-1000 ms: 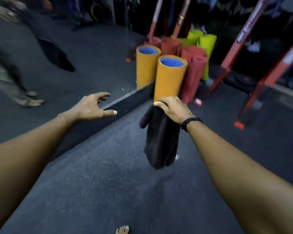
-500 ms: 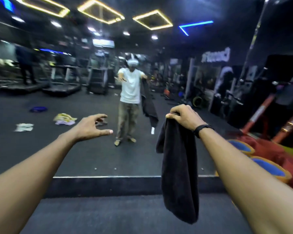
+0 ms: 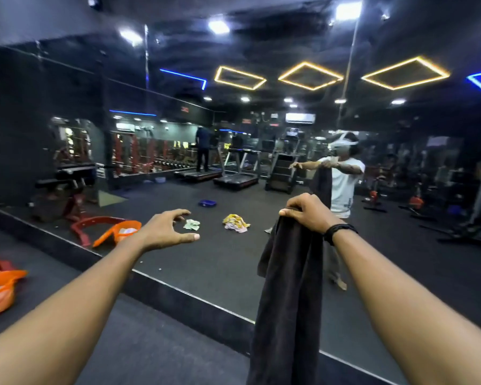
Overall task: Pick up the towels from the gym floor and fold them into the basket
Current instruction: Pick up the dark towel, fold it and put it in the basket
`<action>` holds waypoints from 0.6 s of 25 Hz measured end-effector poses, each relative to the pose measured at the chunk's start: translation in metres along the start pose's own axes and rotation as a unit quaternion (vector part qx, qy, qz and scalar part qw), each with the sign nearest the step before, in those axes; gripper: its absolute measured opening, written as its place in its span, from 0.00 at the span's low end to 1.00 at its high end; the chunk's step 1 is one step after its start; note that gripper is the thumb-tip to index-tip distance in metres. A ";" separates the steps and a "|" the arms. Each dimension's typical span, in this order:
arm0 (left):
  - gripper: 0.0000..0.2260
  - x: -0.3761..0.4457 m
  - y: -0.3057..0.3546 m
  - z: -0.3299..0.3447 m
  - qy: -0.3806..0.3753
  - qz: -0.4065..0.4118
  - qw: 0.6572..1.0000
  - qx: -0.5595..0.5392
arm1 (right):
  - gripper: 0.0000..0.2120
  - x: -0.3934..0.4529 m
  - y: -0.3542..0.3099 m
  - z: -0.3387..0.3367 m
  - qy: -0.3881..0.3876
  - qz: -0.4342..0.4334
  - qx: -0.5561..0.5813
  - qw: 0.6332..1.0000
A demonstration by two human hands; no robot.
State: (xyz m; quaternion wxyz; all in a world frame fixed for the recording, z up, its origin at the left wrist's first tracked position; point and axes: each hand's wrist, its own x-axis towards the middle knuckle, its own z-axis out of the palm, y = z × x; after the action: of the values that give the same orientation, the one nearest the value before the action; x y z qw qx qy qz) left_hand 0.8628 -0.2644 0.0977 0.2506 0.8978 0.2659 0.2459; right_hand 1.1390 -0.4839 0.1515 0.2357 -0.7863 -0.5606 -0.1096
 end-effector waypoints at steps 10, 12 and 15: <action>0.35 0.021 -0.201 -0.170 0.060 -0.123 0.987 0.081 | 0.08 0.225 -0.183 0.163 -0.064 -0.120 0.081 0.987; 0.34 0.029 -0.240 -0.190 0.075 -0.147 0.982 0.095 | 0.04 0.266 -0.212 0.200 -0.077 -0.155 0.085 0.981; 0.34 0.042 -0.299 -0.218 0.099 -0.181 0.972 0.116 | 0.03 0.332 -0.250 0.257 -0.082 -0.204 0.088 0.972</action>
State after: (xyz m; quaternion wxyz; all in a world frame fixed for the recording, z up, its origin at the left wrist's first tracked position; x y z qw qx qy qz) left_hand 0.6625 0.0494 0.1015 0.1577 0.8288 0.4745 0.2511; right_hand 0.9972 -0.0165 0.1365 0.2297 -0.6378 -0.7340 -0.0412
